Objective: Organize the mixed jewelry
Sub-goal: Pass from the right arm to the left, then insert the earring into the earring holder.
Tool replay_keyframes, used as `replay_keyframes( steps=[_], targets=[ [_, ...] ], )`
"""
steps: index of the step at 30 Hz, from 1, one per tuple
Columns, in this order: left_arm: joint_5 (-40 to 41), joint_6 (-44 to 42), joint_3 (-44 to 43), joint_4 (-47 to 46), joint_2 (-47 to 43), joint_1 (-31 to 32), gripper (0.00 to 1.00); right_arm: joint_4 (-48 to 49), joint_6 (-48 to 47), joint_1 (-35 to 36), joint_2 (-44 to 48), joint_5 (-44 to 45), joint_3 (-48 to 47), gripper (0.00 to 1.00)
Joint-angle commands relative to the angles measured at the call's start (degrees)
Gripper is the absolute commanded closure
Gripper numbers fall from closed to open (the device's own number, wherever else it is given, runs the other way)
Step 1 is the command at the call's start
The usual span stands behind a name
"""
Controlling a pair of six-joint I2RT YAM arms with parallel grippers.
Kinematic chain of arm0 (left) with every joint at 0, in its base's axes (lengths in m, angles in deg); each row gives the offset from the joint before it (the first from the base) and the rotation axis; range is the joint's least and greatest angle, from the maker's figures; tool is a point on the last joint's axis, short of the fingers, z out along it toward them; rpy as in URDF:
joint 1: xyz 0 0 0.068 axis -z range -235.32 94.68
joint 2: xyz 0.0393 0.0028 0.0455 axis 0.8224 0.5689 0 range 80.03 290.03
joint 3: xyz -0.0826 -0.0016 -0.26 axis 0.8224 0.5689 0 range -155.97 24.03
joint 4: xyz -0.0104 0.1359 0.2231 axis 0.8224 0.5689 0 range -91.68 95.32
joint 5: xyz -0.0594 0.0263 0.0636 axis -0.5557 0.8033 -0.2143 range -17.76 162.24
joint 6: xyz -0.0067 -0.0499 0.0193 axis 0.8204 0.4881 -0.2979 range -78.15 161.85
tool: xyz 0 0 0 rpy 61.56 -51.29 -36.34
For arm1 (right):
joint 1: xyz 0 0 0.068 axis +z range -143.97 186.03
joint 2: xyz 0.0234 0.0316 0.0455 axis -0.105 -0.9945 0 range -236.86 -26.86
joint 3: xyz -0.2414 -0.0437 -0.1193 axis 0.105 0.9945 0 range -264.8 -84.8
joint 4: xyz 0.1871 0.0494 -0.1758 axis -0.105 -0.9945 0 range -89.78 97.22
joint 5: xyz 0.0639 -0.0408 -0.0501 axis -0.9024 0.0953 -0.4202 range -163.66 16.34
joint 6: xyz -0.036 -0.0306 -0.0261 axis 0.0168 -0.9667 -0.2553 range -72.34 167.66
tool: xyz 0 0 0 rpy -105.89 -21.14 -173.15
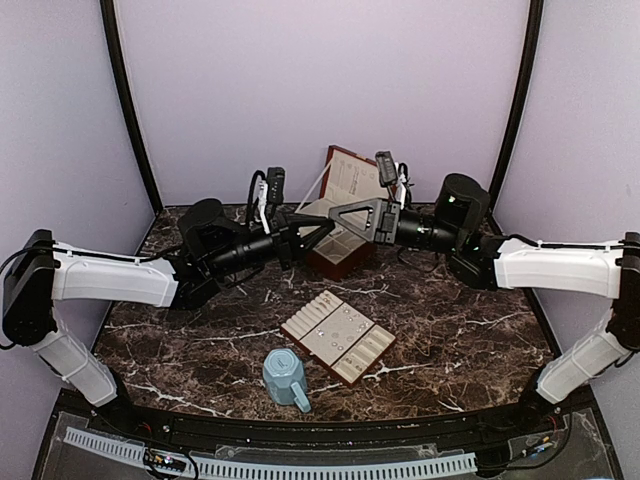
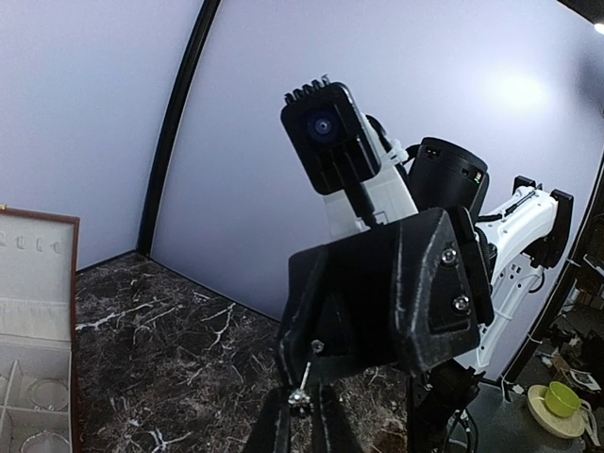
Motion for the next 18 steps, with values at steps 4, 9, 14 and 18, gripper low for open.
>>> replay_keyframes(
  steps=[4, 9, 14, 18],
  targets=[
    [1.54, -0.64, 1.26, 4.33, -4.05, 0.05, 0.94, 0.14, -0.20, -1.85, 4.91, 6.15, 4.02, 0.59],
    [2.18, -4.72, 0.51, 18.12, -6.87, -0.08, 0.94, -0.38, 0.37, -4.95, 8.96, 10.32, 9.12, 0.58],
    [3.00, -15.58, -3.92, 34.62, -8.25, -0.23, 0.94, -2.76, -0.91, -7.45, 12.38, 11.34, 12.42, 0.58],
    [4.73, -26.61, -7.60, 45.79, -6.04, -0.18, 0.94, -3.45, -1.63, -8.24, 14.31, 12.15, 14.60, 0.58]
  ],
)
